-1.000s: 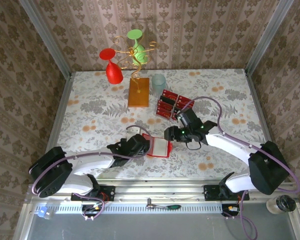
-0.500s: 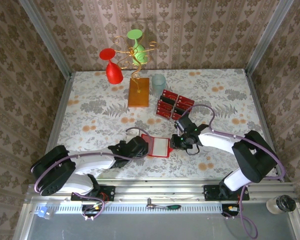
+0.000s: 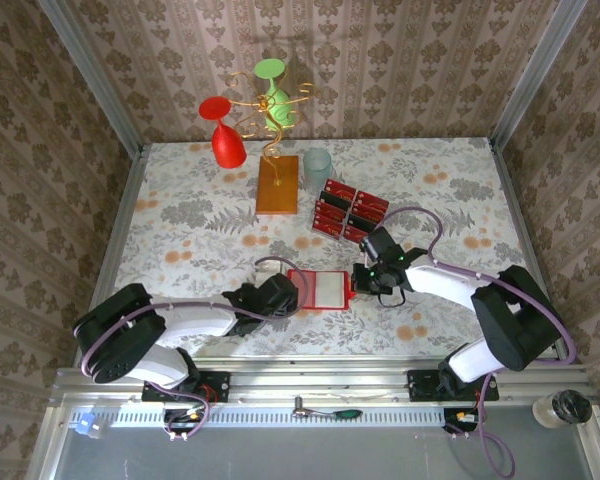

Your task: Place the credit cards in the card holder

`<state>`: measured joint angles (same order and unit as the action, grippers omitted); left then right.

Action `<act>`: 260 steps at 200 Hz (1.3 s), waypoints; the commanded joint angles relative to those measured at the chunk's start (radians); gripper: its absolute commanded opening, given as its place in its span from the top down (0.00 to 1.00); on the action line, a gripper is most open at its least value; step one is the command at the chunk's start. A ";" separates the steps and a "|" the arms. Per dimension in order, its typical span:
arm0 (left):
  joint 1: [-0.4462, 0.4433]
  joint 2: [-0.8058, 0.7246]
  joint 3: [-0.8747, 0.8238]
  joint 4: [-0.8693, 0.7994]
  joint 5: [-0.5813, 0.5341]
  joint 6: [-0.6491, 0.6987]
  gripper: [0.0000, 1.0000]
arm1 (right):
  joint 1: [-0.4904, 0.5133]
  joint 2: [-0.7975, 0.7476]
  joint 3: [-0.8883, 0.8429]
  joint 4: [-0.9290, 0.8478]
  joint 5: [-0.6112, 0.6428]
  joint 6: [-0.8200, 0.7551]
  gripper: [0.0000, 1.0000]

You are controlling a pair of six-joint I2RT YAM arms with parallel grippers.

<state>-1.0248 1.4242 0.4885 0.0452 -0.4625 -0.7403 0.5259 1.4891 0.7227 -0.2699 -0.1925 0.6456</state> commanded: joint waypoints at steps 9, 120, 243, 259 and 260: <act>0.002 0.019 0.005 0.012 0.010 0.003 0.12 | -0.010 -0.058 0.010 -0.056 0.031 -0.027 0.69; -0.003 0.016 0.004 0.013 0.001 0.001 0.12 | -0.056 -0.148 0.337 -0.307 0.314 -0.353 0.00; -0.008 0.021 -0.002 0.023 -0.001 -0.001 0.12 | -0.073 0.078 0.480 -0.379 0.229 -0.458 0.05; -0.009 0.019 -0.002 0.023 -0.002 -0.002 0.12 | -0.072 0.135 0.522 -0.407 0.263 -0.475 0.18; -0.009 0.019 -0.003 0.023 -0.002 -0.001 0.12 | -0.073 0.138 0.525 -0.409 0.266 -0.477 0.18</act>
<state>-1.0267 1.4326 0.4885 0.0608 -0.4568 -0.7403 0.4549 1.5639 1.1778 -0.6029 0.0536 0.2092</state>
